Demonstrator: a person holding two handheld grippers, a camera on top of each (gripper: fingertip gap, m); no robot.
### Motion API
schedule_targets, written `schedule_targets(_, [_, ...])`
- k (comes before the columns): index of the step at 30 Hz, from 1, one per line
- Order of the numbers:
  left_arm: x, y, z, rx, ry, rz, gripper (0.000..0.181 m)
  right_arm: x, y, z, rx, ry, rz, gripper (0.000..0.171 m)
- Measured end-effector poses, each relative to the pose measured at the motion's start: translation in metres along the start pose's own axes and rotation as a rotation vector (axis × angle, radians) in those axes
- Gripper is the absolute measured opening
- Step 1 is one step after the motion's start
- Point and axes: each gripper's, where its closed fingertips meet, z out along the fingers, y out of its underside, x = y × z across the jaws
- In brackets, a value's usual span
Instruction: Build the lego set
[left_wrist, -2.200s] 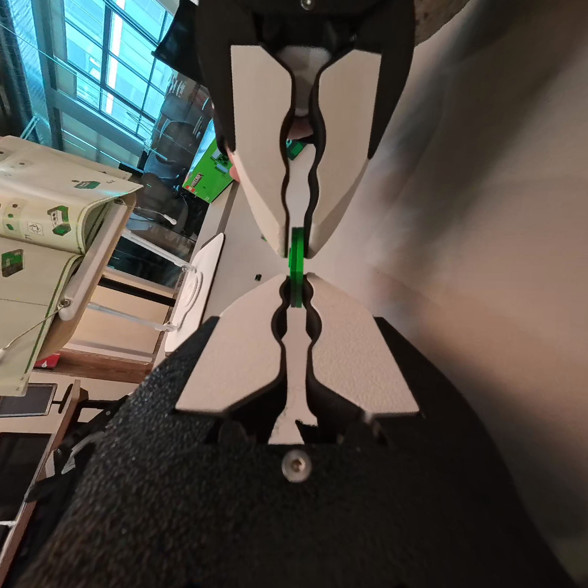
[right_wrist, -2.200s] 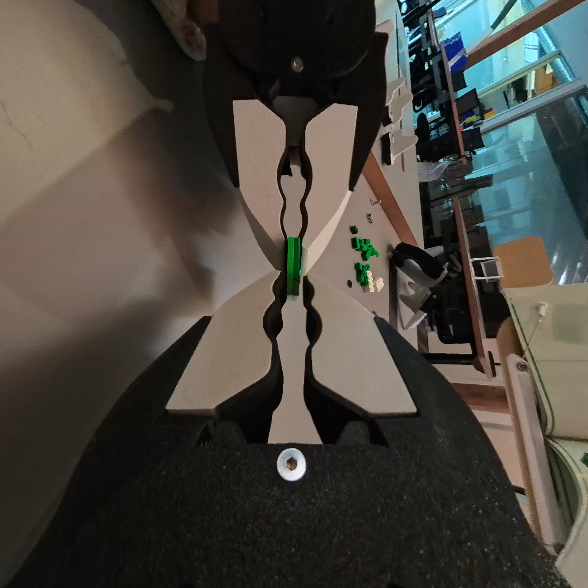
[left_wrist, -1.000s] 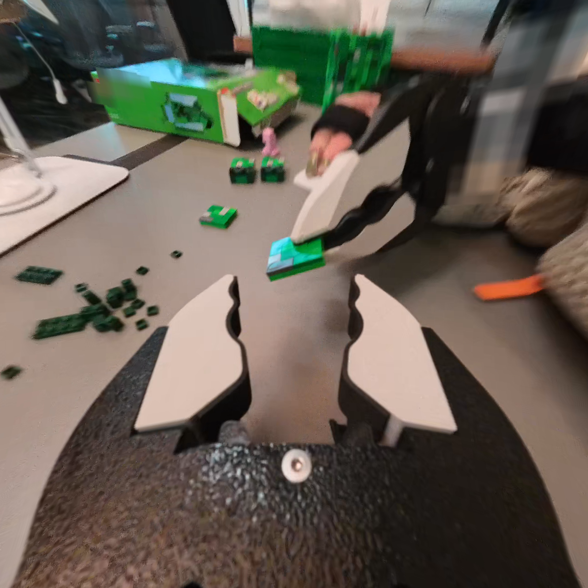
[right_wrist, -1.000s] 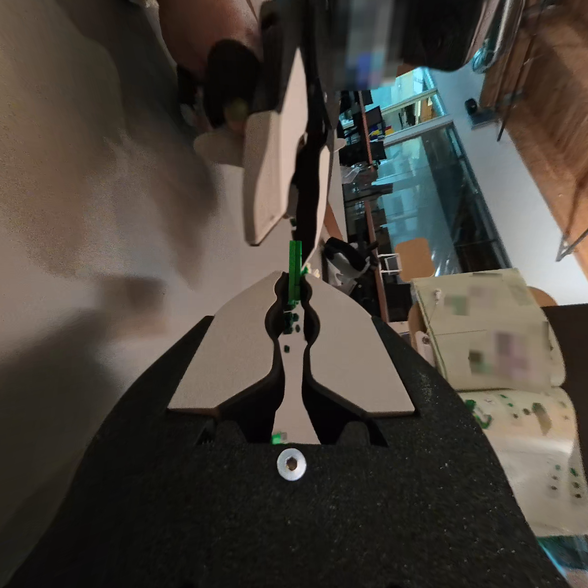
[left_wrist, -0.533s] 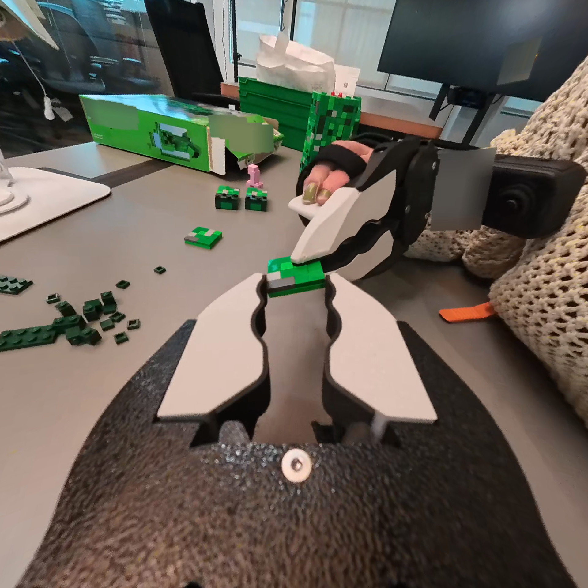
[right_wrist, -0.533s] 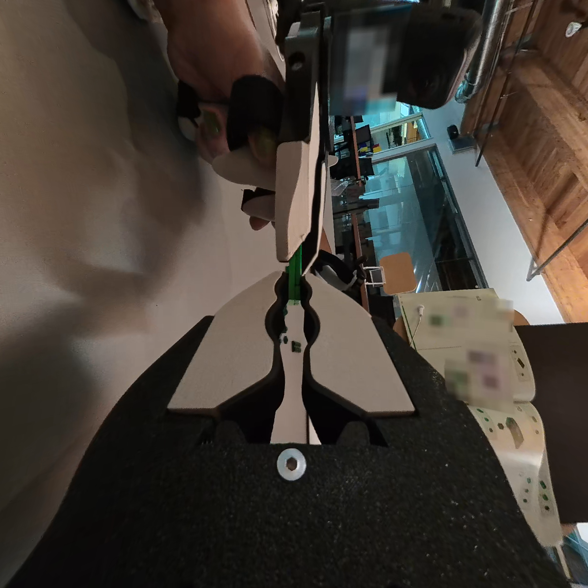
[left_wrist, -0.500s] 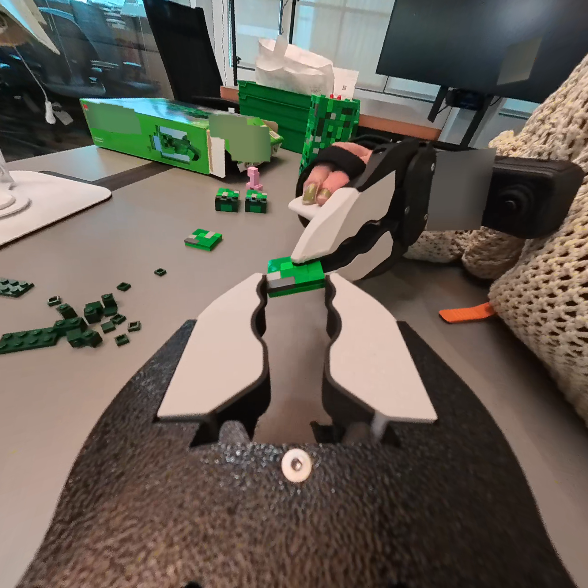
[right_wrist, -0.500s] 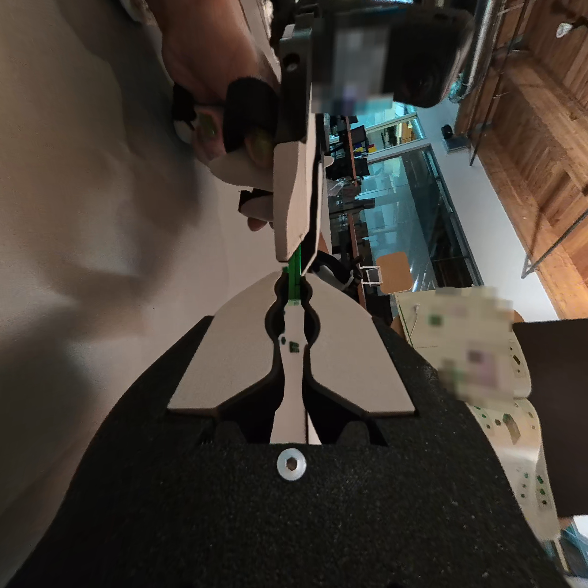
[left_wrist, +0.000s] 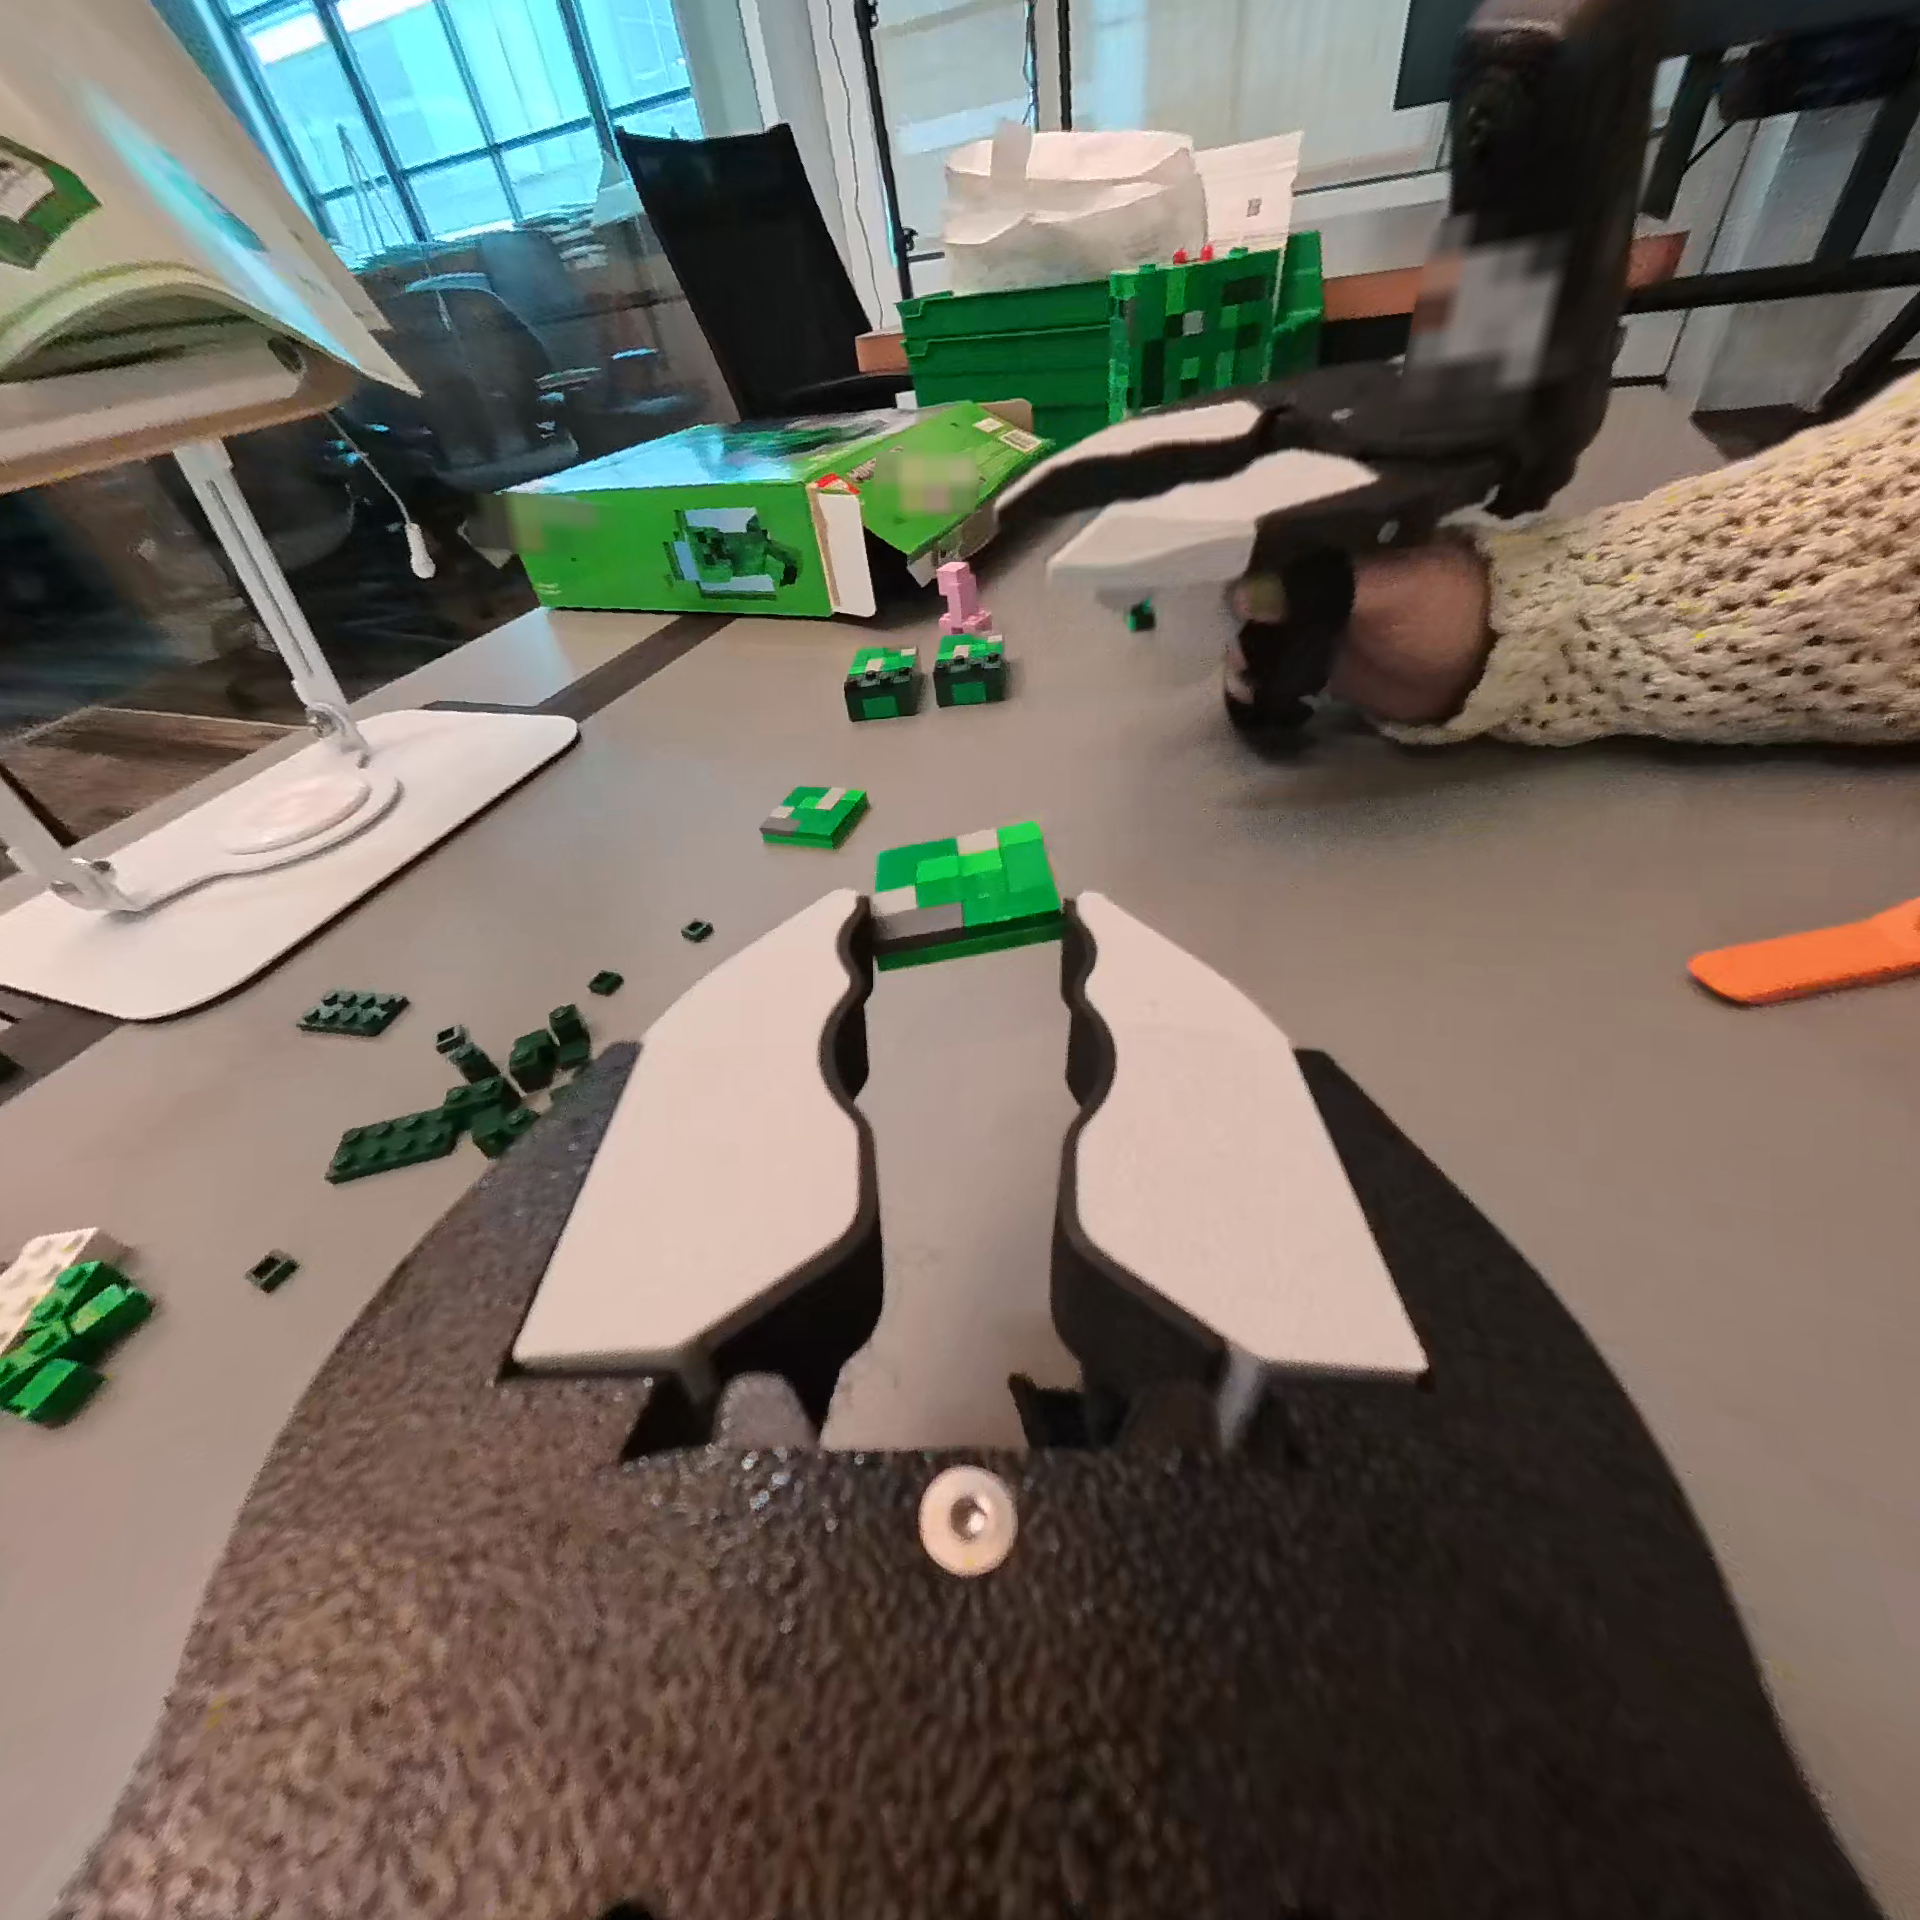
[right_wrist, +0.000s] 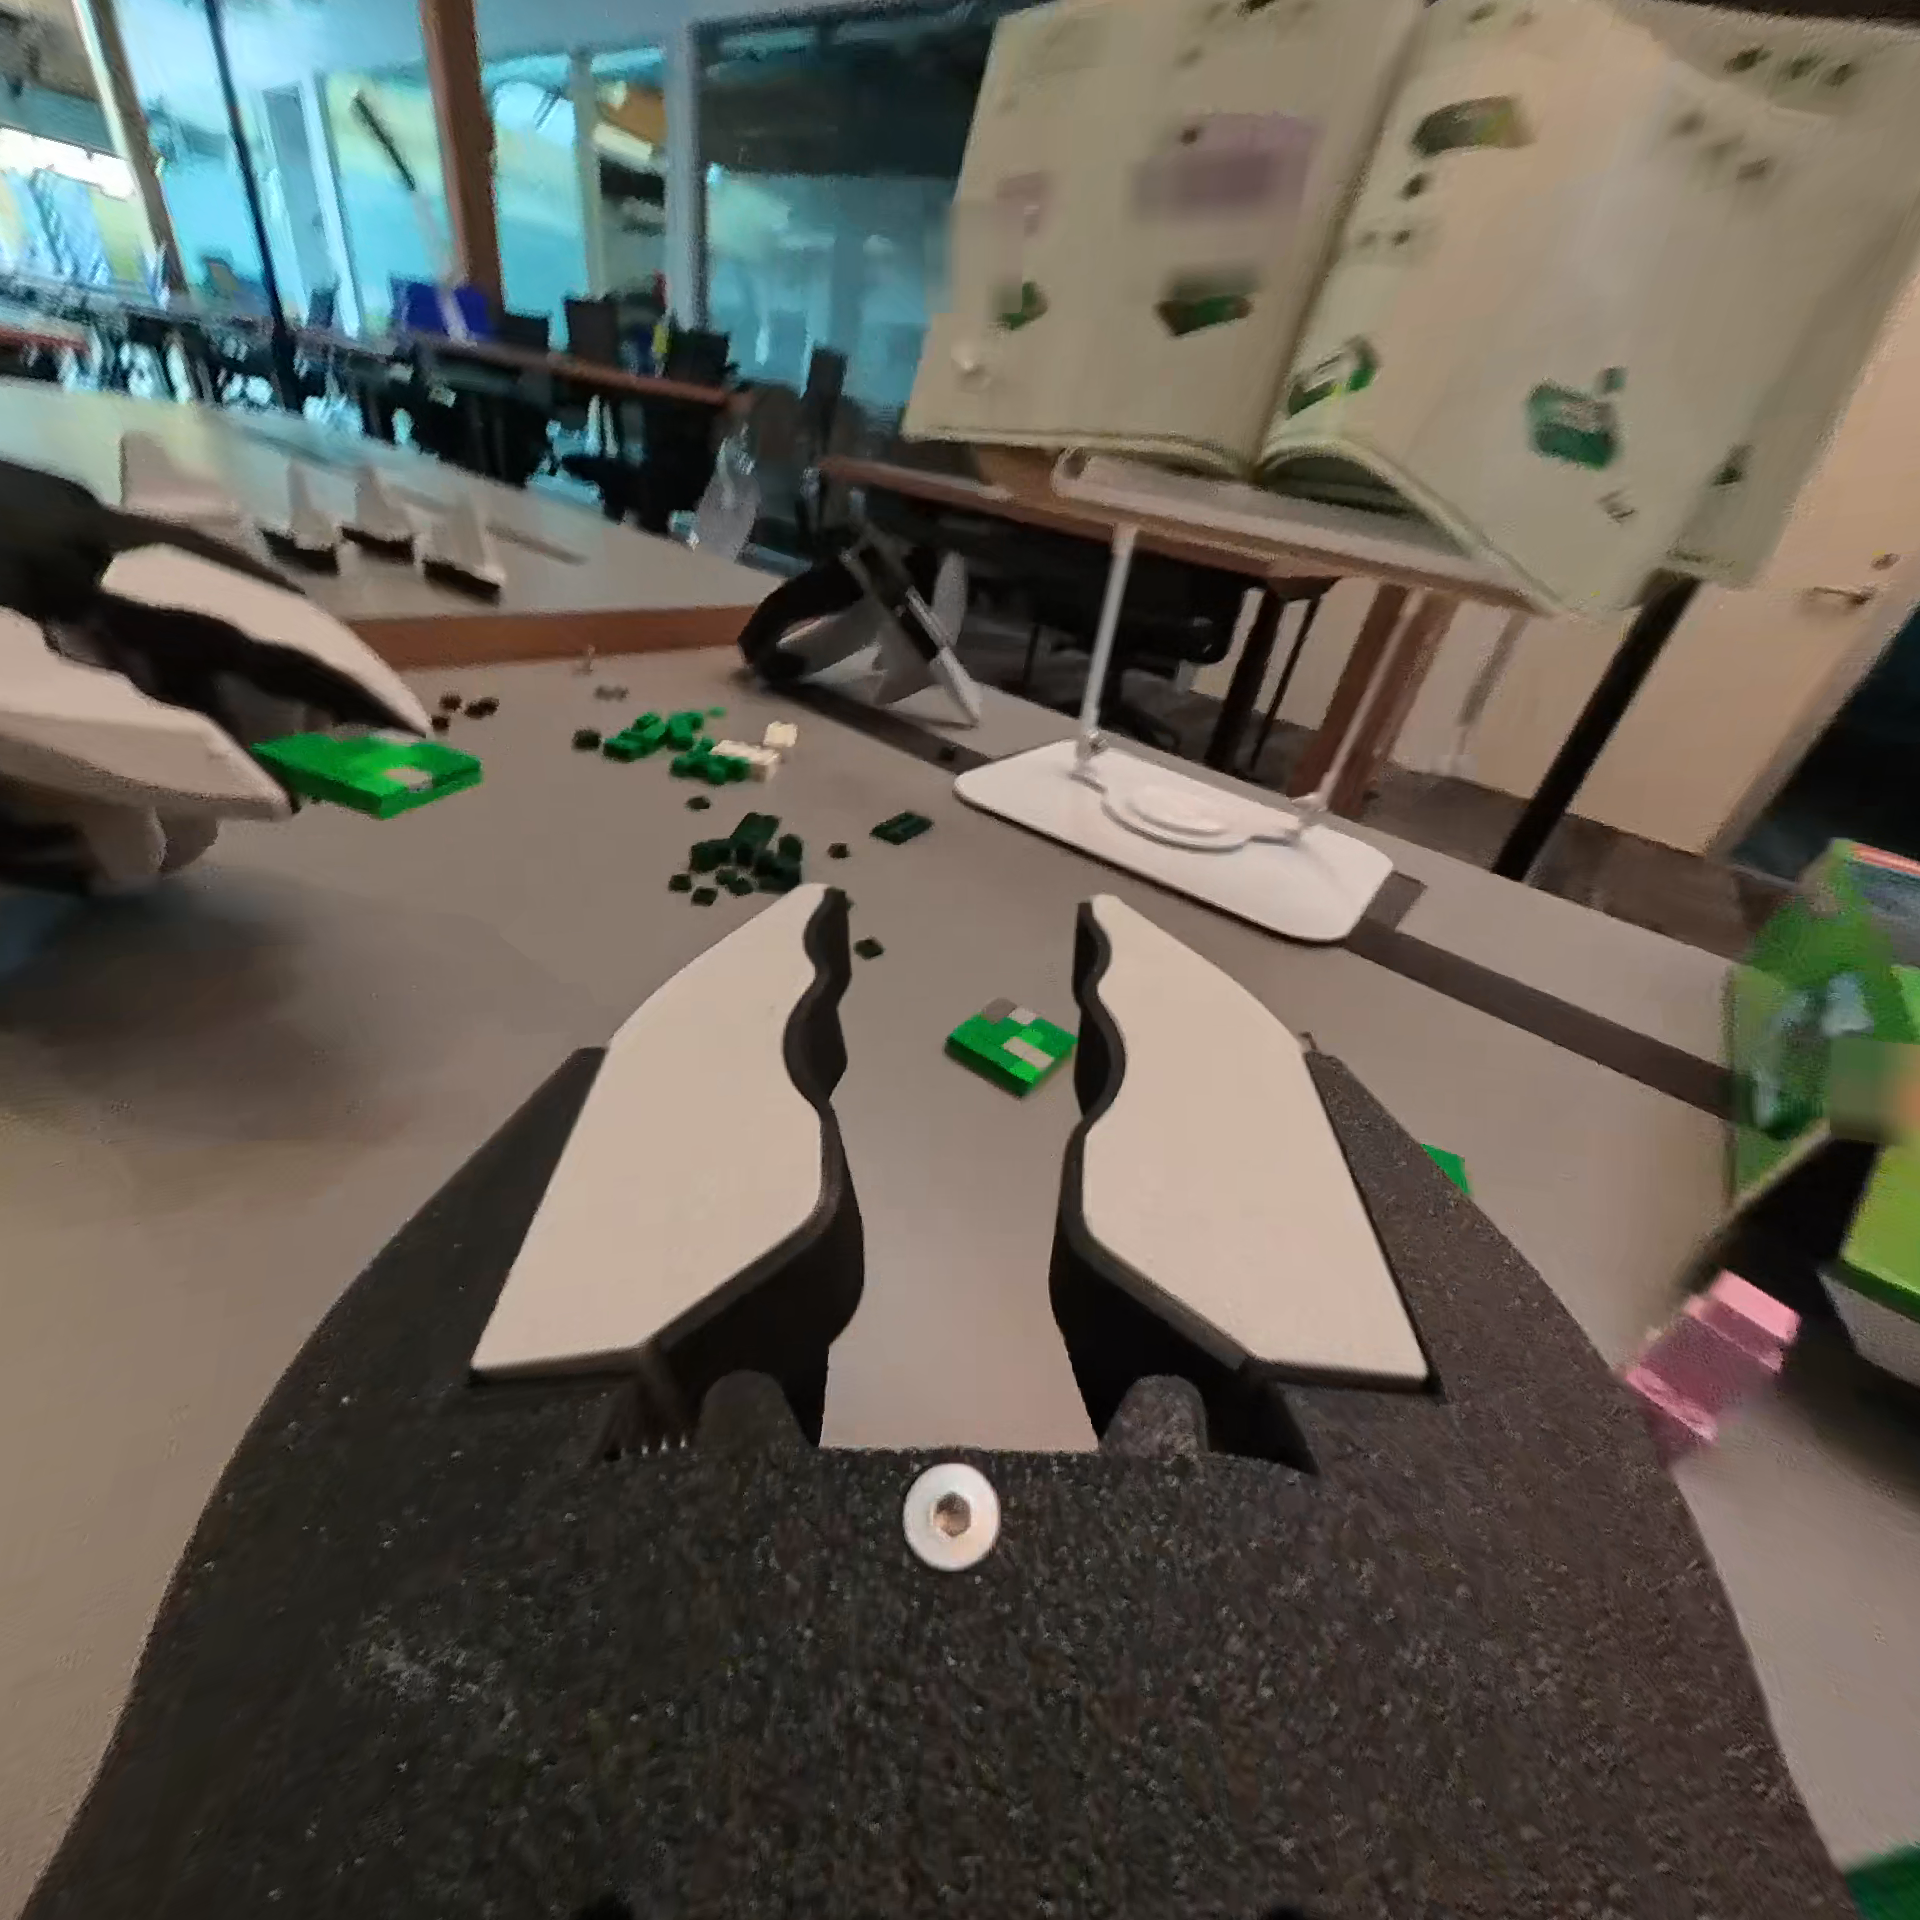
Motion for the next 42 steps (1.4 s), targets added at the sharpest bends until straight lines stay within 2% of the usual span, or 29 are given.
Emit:
schedule_targets(7, [0.003, 0.004, 0.004, -0.04, -0.034, 0.071, 0.034, 0.037, -0.017, -0.024, 0.164, 0.212, 0.071, 0.041])
schedule_targets(13, [0.023, 0.003, 0.012, -0.074, 0.025, 0.126, 0.034, 0.046, -0.021, -0.029, 0.209, 0.252, 0.114, 0.04])
schedule_targets(17, [0.03, 0.001, 0.041, -0.113, 0.063, 0.119, 0.034, 0.053, -0.022, -0.032, 0.239, 0.272, 0.175, 0.038])
schedule_targets(23, [0.021, 0.017, 0.105, -0.284, 0.184, 0.106, 0.034, 0.052, -0.02, -0.029, 0.223, 0.258, 0.166, 0.036])
schedule_targets(28, [0.012, 0.026, 0.137, -0.374, 0.288, 0.14, 0.034, 0.046, -0.022, -0.026, 0.224, 0.229, 0.141, 0.033])
schedule_targets(36, [0.008, 0.052, 0.15, -0.474, 0.365, 0.169, 0.034, 0.043, -0.026, -0.02, 0.241, 0.2, 0.097, 0.032])
schedule_targets(42, [0.004, 0.053, 0.148, -0.502, 0.351, 0.219, 0.034, 0.044, -0.02, 0.003, 0.182, 0.14, -0.029, 0.023])
